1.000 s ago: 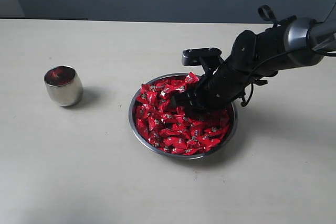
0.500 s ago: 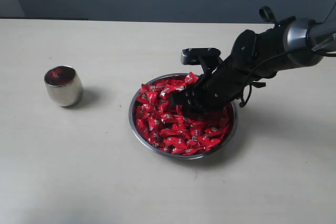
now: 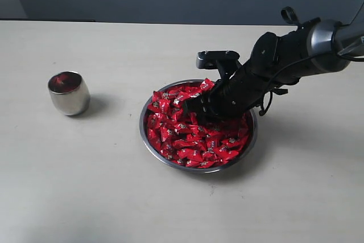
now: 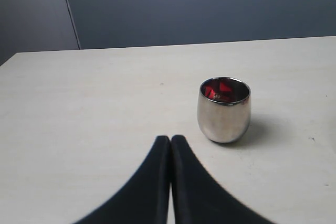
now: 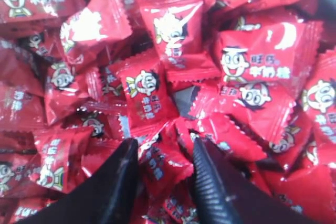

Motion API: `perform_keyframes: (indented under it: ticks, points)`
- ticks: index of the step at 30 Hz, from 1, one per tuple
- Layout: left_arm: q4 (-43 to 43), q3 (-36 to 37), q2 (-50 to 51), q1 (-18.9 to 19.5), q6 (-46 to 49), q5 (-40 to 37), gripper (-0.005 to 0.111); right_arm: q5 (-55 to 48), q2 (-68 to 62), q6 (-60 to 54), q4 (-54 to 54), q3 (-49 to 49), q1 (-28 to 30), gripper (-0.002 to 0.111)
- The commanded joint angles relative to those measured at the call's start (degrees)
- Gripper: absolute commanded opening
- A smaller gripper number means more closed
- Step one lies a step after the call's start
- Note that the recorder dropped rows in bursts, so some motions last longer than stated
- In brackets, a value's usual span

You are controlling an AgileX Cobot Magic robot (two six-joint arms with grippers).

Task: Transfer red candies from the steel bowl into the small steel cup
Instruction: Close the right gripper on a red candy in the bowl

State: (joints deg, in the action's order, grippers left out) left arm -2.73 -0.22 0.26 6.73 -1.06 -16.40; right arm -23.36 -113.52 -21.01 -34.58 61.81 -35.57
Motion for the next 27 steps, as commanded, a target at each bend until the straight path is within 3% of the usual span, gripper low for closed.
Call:
perform_keyframes:
  ticks: [1, 22, 27]
  points:
    - [0.12, 0.22, -0.26, 0.03, -0.07, 0.09, 0.000, 0.60, -0.04, -0.38, -0.03, 0.22, 0.09, 0.035]
    - [0.12, 0.22, -0.26, 0.03, -0.07, 0.09, 0.000, 2.68, -3.21, -0.66, -0.25, 0.22, -2.17, 0.035]
    - [0.12, 0.22, -0.26, 0.03, -0.07, 0.09, 0.000, 2.56, -3.21, -0.66, -0.25, 0.22, -2.17, 0.029]
